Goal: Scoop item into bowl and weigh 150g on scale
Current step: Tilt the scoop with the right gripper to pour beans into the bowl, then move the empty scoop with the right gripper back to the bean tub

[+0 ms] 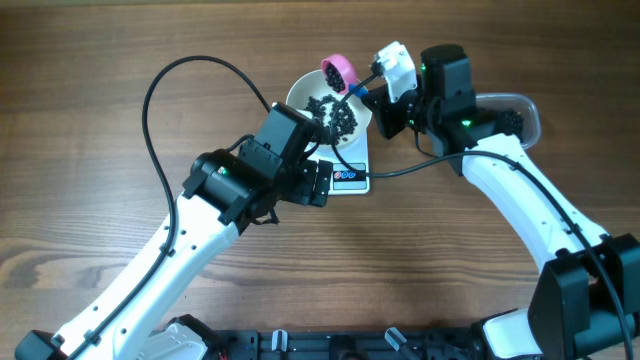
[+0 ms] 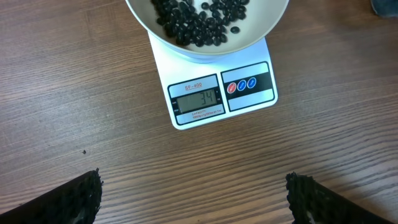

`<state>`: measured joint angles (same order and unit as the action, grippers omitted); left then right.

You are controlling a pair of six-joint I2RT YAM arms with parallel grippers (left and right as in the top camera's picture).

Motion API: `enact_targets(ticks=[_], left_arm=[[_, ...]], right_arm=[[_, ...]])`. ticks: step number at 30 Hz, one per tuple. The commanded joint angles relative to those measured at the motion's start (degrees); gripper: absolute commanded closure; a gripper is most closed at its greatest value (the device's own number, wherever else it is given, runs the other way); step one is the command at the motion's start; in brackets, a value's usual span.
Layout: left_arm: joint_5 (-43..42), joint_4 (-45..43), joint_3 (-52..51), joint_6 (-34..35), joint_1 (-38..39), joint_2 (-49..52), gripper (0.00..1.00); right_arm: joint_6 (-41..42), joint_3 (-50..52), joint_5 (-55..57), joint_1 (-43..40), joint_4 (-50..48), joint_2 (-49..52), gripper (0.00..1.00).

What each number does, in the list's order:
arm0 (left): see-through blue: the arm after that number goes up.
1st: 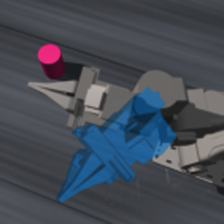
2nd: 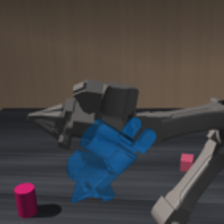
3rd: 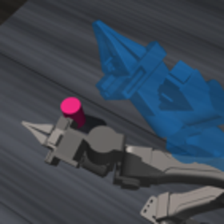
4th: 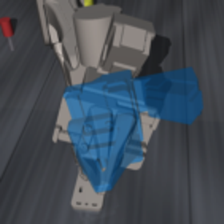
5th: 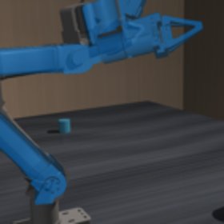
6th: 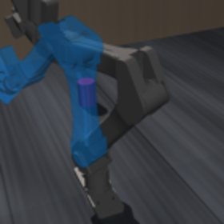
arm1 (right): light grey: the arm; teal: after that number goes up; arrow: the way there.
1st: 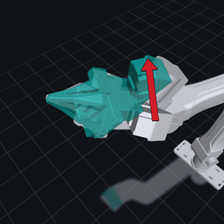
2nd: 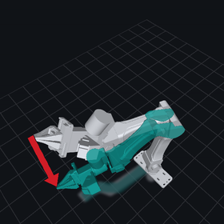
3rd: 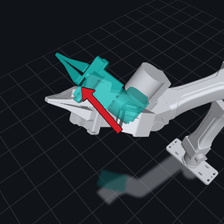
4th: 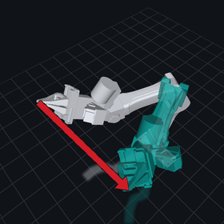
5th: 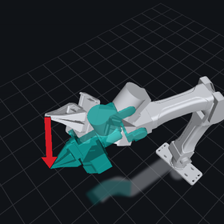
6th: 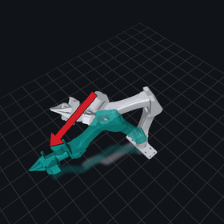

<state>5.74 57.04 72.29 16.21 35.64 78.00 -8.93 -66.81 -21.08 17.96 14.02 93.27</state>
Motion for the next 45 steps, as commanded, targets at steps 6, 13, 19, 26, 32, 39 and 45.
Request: enact_targets(ticks=[6,13,19,26,32,39,45], left_arm=[[-0.1,0.0,0.9,0.5,0.3,0.1,0.00],[-0.1,0.0,0.9,0.5,0.3,0.1,0.00],[-0.1,0.0,0.9,0.5,0.3,0.1,0.00],[-0.1,0.0,0.9,0.5,0.3,0.1,0.00],[-0.1,0.0,0.9,0.5,0.3,0.1,0.00],[-0.1,0.0,0.9,0.5,0.3,0.1,0.00],[-0.1,0.0,0.9,0.5,0.3,0.1,0.00]], right_arm=[[-9.9,-0.3,3.1,0.4,0.3,-3.7,0.96],[-20.1,-0.3,3.1,1.3,2.4,-3.7,0.96],[-27.0,-0.3,6.3,3.2,2.2,-3.7,0.96],[-16.9,-0.3,6.2,3.1,1.9,-3.7,0.96],[-0.5,-0.3,6.2,1.6,-0.4,-8.9,0.96],[7.8,-0.3,6.3,-13.3,3.7,-20.8,0.96],[7.4,-0.3,17.7,-29.1,20.9,-21.5,0.96]])
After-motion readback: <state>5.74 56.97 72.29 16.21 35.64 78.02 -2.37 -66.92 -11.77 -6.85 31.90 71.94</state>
